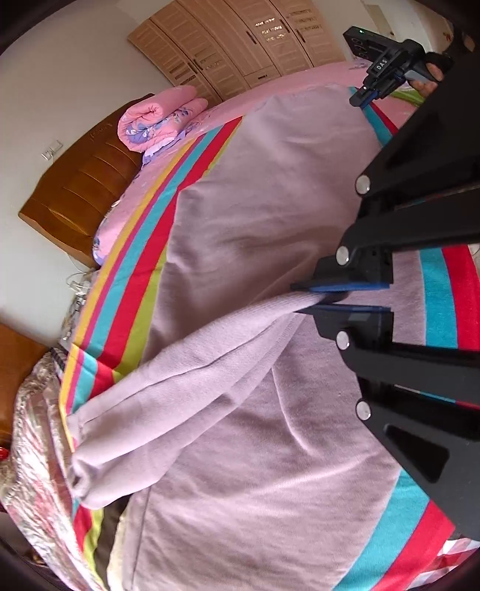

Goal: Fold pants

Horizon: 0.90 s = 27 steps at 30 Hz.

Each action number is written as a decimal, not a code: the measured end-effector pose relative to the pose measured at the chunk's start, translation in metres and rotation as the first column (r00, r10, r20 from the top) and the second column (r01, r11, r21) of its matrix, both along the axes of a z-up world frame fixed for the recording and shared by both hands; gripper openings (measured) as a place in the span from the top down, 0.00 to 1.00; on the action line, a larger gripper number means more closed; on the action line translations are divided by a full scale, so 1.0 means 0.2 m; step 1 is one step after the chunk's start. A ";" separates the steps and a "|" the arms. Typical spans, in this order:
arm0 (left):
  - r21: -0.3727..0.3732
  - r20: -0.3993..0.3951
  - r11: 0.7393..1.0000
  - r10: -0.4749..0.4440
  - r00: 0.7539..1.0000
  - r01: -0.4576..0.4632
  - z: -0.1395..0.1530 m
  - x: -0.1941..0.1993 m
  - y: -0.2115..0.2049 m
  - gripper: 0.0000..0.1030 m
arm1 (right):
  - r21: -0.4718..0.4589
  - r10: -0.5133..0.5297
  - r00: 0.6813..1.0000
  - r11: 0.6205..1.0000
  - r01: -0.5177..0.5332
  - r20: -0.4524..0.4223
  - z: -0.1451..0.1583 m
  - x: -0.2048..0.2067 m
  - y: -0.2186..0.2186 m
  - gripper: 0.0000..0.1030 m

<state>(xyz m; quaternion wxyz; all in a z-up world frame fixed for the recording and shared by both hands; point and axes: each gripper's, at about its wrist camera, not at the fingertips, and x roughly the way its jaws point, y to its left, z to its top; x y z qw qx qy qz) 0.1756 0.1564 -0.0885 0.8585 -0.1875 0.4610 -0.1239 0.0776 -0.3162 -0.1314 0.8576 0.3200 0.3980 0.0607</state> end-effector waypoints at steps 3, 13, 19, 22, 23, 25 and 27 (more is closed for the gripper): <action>0.003 0.044 1.000 -0.011 0.999 0.011 0.10 -0.09 0.00 0.95 | -0.002 -0.005 1.000 1.000 0.005 0.007 0.03 -0.01 -0.01 0.86; 0.043 -0.049 0.999 -0.022 0.999 0.024 -0.13 -0.10 0.03 0.93 | -0.117 0.104 0.994 0.988 -0.100 0.035 0.12 0.01 0.10 0.79; -0.037 -0.042 0.999 -0.020 0.999 0.018 -0.13 -0.11 0.08 0.68 | 0.030 0.294 0.956 0.955 -0.294 -0.002 0.06 0.07 0.30 0.24; -0.056 -0.030 0.998 -0.015 0.999 0.013 -0.11 -0.10 0.09 0.63 | 0.037 0.332 0.943 0.943 -0.331 -0.024 0.02 0.10 0.35 0.39; -0.058 -0.028 0.998 -0.016 0.999 0.014 -0.10 -0.09 0.09 0.63 | 0.037 0.331 0.943 0.943 -0.331 -0.016 0.01 0.11 0.35 0.41; -0.052 -0.032 0.998 -0.020 0.999 0.019 -0.11 -0.07 0.08 0.65 | 0.047 0.349 0.937 0.936 -0.348 -0.018 0.00 0.15 0.37 0.50; -0.049 -0.045 0.999 -0.023 0.999 0.021 -0.12 -0.05 0.07 0.65 | 0.050 0.352 0.936 0.935 -0.351 -0.026 -0.02 0.17 0.38 0.53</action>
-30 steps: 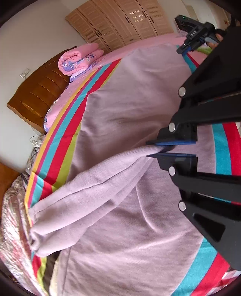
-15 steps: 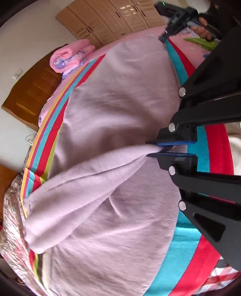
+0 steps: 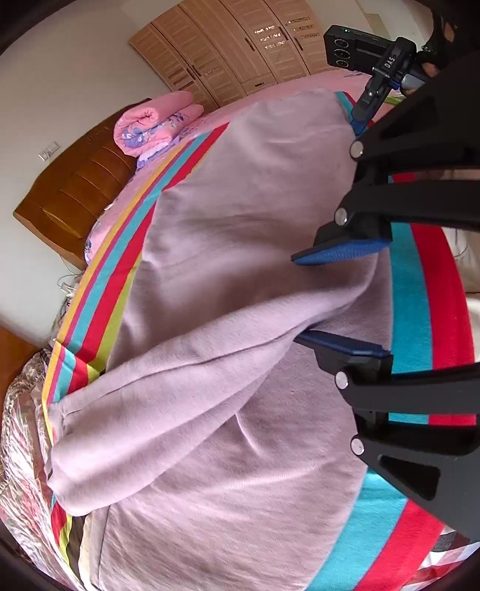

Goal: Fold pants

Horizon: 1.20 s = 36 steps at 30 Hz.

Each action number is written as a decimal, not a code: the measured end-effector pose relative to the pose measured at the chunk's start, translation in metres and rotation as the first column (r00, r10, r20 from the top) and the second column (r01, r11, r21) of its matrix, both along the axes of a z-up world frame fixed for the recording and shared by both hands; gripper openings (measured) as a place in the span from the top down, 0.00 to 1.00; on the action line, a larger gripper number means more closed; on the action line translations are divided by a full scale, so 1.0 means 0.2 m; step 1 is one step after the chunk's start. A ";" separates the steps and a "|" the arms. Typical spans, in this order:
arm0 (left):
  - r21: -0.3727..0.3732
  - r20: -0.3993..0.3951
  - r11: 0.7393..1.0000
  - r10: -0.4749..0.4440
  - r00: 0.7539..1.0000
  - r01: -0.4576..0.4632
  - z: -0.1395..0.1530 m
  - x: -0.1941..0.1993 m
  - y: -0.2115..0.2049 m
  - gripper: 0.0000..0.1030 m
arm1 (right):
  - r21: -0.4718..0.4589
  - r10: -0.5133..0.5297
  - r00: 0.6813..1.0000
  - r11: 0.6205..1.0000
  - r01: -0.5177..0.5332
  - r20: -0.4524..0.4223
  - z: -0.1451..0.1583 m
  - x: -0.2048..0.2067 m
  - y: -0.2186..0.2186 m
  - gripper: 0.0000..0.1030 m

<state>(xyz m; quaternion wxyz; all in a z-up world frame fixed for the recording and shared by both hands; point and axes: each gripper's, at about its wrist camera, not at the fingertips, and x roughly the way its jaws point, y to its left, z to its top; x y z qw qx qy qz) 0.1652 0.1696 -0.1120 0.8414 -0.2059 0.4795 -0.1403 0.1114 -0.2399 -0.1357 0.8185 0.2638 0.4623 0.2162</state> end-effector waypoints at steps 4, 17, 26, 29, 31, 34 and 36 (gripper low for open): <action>0.005 -0.004 1.000 -0.005 1.000 0.005 0.00 -0.01 -0.02 0.83 | -0.015 -0.015 1.000 1.000 0.015 0.012 0.02 -0.02 0.01 0.71; -0.019 -0.008 1.000 -0.007 1.000 0.007 -0.03 -0.03 -0.04 0.94 | 0.087 -0.087 0.996 0.992 0.089 -0.030 -0.06 0.02 -0.03 0.84; 0.057 0.047 0.998 -0.035 0.998 0.033 0.08 -0.15 -0.09 0.95 | 0.015 -0.067 0.997 0.998 0.067 0.034 0.06 -0.02 -0.04 0.89; 0.034 0.015 0.999 -0.007 1.000 0.007 -0.04 -0.12 -0.07 0.95 | 0.002 -0.043 0.999 0.999 0.043 -0.027 -0.07 0.00 -0.01 0.89; 0.050 0.017 0.999 -0.018 1.000 0.017 -0.03 -0.11 -0.07 0.91 | 0.009 -0.035 0.999 0.999 0.035 -0.025 -0.05 0.01 -0.02 0.85; 0.059 0.028 0.998 -0.002 1.000 0.000 -0.01 -0.10 -0.04 0.72 | 0.016 0.027 0.999 1.000 -0.026 -0.034 -0.03 -0.01 -0.01 0.53; 0.076 0.052 0.995 0.057 0.997 -0.061 0.03 -0.13 0.01 0.39 | -0.026 0.058 0.998 0.998 -0.059 -0.021 0.01 -0.04 0.00 0.53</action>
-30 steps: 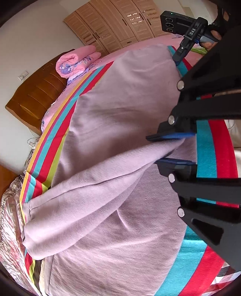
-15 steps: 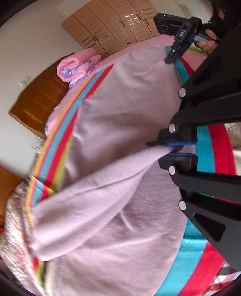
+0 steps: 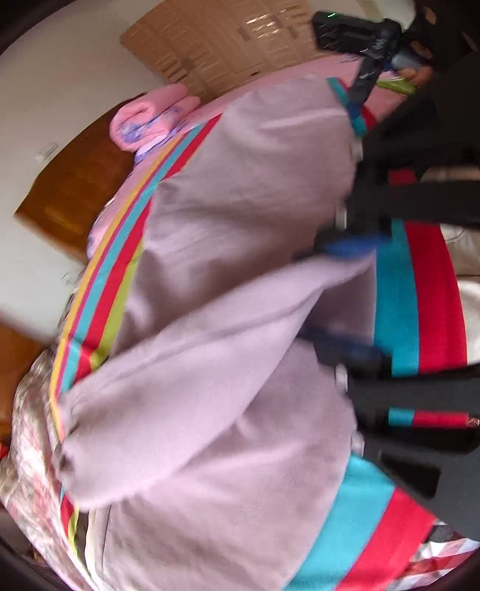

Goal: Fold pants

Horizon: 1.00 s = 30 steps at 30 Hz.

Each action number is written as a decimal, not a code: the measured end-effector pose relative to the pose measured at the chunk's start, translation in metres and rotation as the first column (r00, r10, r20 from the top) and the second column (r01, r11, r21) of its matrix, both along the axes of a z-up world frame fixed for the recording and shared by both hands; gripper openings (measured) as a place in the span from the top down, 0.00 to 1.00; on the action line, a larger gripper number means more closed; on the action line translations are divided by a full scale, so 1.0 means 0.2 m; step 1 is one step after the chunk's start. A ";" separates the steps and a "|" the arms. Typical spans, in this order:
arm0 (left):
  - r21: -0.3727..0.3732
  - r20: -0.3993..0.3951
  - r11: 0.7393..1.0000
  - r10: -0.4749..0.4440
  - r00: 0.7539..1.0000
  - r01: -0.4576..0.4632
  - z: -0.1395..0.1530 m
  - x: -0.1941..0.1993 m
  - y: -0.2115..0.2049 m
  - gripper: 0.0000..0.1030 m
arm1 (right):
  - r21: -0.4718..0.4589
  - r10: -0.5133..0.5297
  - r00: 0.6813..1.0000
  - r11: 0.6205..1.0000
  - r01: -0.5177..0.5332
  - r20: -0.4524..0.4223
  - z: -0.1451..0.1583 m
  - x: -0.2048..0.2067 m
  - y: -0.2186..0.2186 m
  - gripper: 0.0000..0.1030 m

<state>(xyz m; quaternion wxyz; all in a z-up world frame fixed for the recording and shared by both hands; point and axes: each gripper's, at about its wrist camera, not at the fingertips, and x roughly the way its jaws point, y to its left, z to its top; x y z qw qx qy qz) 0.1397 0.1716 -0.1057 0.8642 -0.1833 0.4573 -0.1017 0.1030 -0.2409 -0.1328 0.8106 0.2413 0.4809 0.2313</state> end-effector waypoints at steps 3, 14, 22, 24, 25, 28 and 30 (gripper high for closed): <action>-0.019 0.080 0.995 0.104 0.991 -0.102 0.09 -0.05 0.10 0.36 | -0.014 -0.047 0.993 0.999 0.049 0.108 0.15 -0.06 -0.13 0.53; -0.009 0.098 0.995 0.101 0.990 -0.101 0.12 0.07 0.16 0.19 | -0.184 -0.265 0.960 0.943 0.279 0.094 0.13 0.04 -0.38 0.55; 0.188 0.143 0.967 0.146 0.979 -0.171 0.32 0.52 0.26 0.02 | -0.264 0.036 0.966 0.964 0.034 0.256 0.36 0.51 0.18 0.36; 0.285 0.089 0.946 0.132 0.987 -0.153 0.33 0.75 0.22 0.02 | -0.259 0.081 0.962 0.966 -0.010 0.261 0.36 0.64 0.35 0.36; 0.317 0.033 0.941 0.116 0.993 -0.121 0.31 0.87 0.19 0.03 | -0.259 0.095 0.960 0.966 -0.025 0.263 0.37 0.68 0.42 0.35; 0.394 -0.135 0.919 0.056 0.989 0.001 0.20 1.13 0.11 0.20 | -0.255 0.138 0.955 0.964 -0.070 0.262 0.35 0.79 0.62 0.33; 0.433 -0.224 0.898 0.026 0.974 0.076 0.10 1.19 0.07 0.30 | -0.257 0.165 0.954 0.961 -0.099 0.251 0.32 0.82 0.70 0.32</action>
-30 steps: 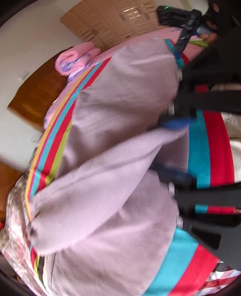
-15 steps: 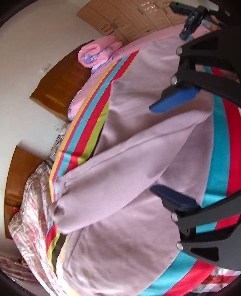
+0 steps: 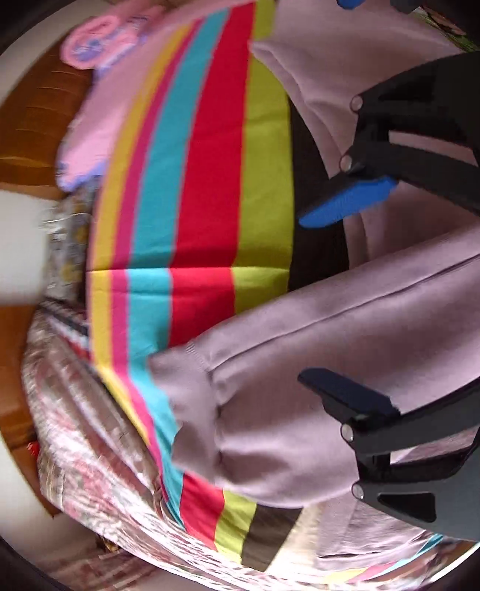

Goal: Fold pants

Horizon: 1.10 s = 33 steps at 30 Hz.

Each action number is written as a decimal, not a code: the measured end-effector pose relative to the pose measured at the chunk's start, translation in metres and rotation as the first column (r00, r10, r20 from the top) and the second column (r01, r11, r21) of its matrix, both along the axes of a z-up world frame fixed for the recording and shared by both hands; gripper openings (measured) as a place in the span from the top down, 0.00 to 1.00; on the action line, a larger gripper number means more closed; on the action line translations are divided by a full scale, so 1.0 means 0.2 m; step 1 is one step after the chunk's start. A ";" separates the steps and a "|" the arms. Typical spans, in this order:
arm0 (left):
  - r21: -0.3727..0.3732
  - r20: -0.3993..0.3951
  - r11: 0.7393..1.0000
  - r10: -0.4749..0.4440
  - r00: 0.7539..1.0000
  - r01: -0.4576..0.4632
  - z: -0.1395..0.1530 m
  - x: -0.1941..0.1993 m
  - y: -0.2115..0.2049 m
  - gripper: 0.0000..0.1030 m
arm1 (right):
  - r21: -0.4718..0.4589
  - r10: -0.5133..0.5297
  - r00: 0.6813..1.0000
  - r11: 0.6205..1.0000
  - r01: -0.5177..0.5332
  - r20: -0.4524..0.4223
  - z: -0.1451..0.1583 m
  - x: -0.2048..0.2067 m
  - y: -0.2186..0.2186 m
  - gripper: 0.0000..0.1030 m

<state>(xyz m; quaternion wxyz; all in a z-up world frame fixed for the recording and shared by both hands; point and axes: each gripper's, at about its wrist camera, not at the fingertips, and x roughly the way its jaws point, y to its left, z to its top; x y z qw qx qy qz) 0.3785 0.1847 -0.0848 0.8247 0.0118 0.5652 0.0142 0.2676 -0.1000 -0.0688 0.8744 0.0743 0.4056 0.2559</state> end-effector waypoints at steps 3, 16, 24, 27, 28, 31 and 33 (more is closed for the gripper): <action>0.065 -0.045 0.997 -0.030 0.999 0.033 -0.09 0.01 -0.01 0.53 | -0.002 0.014 1.000 1.000 -0.014 -0.019 -0.02 0.00 0.03 0.31; -0.458 0.281 0.819 0.501 0.819 -0.344 0.04 -1.20 1.01 0.77 | 0.054 0.006 0.999 0.999 -0.004 -0.052 -0.07 -0.02 -0.01 0.30; -0.458 0.287 0.751 0.632 0.720 -0.476 -0.01 -1.49 1.18 0.55 | 0.005 0.102 0.993 0.995 -0.102 -0.064 -0.08 -0.04 0.19 0.30; -0.303 0.410 0.919 0.365 0.836 -0.252 0.19 -1.33 0.90 0.41 | -0.034 0.124 0.991 0.991 -0.126 -0.042 -0.05 -0.06 0.25 0.29; -0.211 0.431 0.964 0.241 0.870 -0.163 0.23 -1.28 0.77 0.41 | -0.029 0.123 0.991 0.992 -0.124 -0.045 -0.05 -0.07 0.27 0.29; 0.165 0.424 0.985 -0.118 0.898 0.052 0.22 -1.17 0.42 0.40 | -0.017 0.114 0.992 0.993 -0.116 -0.061 -0.07 -0.07 0.27 0.29; 0.343 0.325 0.922 -0.294 0.899 0.177 0.12 -1.08 0.28 0.40 | -0.021 0.112 0.991 0.993 -0.114 -0.072 -0.08 -0.07 0.28 0.29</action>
